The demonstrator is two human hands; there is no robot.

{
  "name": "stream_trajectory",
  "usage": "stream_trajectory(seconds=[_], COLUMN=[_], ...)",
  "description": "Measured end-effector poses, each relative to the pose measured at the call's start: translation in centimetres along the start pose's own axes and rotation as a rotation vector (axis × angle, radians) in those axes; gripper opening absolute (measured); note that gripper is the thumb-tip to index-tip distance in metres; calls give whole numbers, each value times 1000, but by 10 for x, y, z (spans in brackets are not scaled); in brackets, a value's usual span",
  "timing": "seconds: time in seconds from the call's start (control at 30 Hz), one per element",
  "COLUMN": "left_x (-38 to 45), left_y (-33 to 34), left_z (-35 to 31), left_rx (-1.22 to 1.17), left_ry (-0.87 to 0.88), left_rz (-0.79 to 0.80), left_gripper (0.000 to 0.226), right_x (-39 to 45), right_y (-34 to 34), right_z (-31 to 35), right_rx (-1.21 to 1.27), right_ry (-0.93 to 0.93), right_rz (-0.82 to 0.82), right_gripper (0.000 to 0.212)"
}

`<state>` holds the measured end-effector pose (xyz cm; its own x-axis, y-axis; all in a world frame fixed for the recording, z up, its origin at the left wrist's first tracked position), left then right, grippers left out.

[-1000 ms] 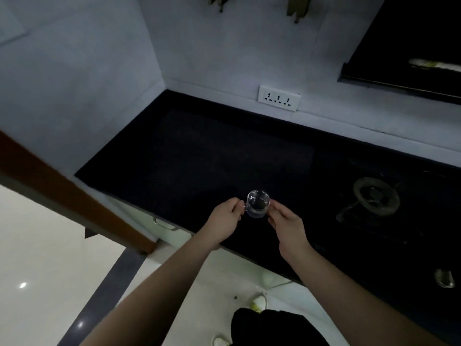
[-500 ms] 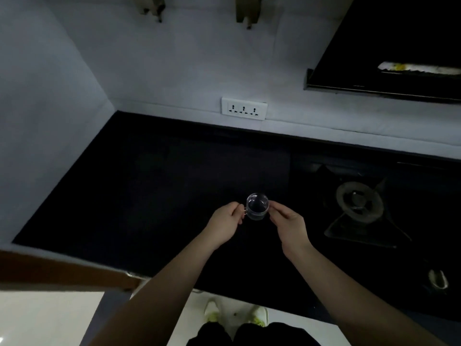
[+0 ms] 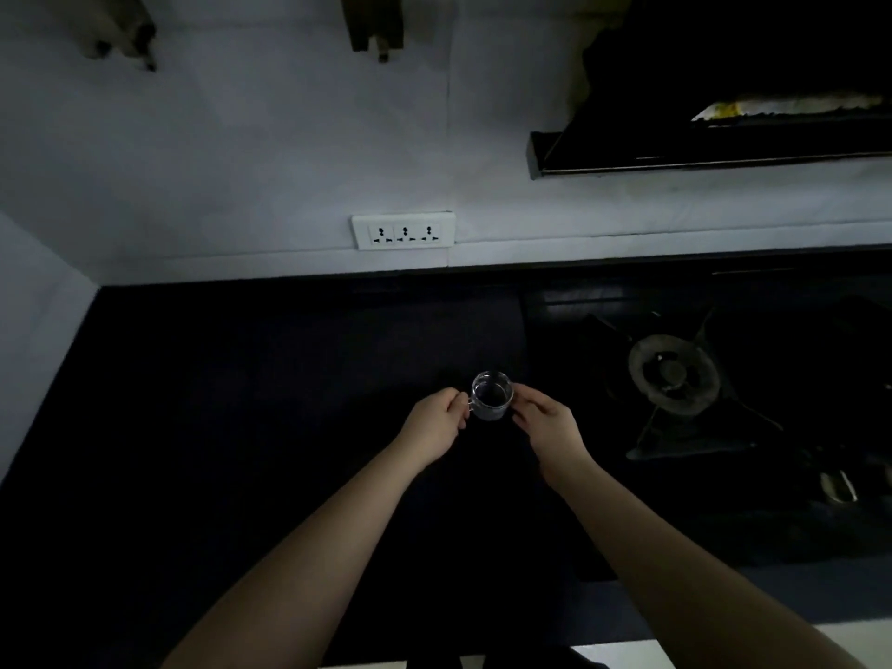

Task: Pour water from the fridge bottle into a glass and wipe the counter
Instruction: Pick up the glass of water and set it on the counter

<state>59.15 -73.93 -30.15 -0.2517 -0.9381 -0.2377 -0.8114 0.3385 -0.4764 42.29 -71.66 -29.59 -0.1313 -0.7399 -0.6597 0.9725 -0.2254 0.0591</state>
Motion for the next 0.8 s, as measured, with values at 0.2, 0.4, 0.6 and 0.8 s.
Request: stream_trajectory(seconds=[0.2, 0.4, 0.6, 0.8], left_x=[29, 48, 56, 55], left_y=[5, 12, 20, 26], left_z=[15, 17, 20, 23], left_rx=[5, -1, -31, -48], left_ry=[5, 1, -13, -24], left_rz=[53, 80, 89, 76], left_gripper=[32, 32, 30, 32], right_x=[28, 38, 47, 53], right_y=[0, -2, -7, -10], right_z=[-6, -4, -7, -15], right_rx=[2, 42, 53, 75], right_ry=[58, 90, 90, 109], right_rz=[-7, -38, -44, -36], right_gripper=[32, 40, 38, 41])
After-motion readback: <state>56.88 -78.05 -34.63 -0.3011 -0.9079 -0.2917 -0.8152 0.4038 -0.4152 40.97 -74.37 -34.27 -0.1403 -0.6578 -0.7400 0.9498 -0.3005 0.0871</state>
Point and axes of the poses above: each hand's wrist, its own x-axis towards the middle knuckle, its own y-axis out of the palm, z = x × y, the point moved 1 cm from there along x, towards the middle knuckle, and after that the axes turned 13 degrees about y, right-handed, at the moved point
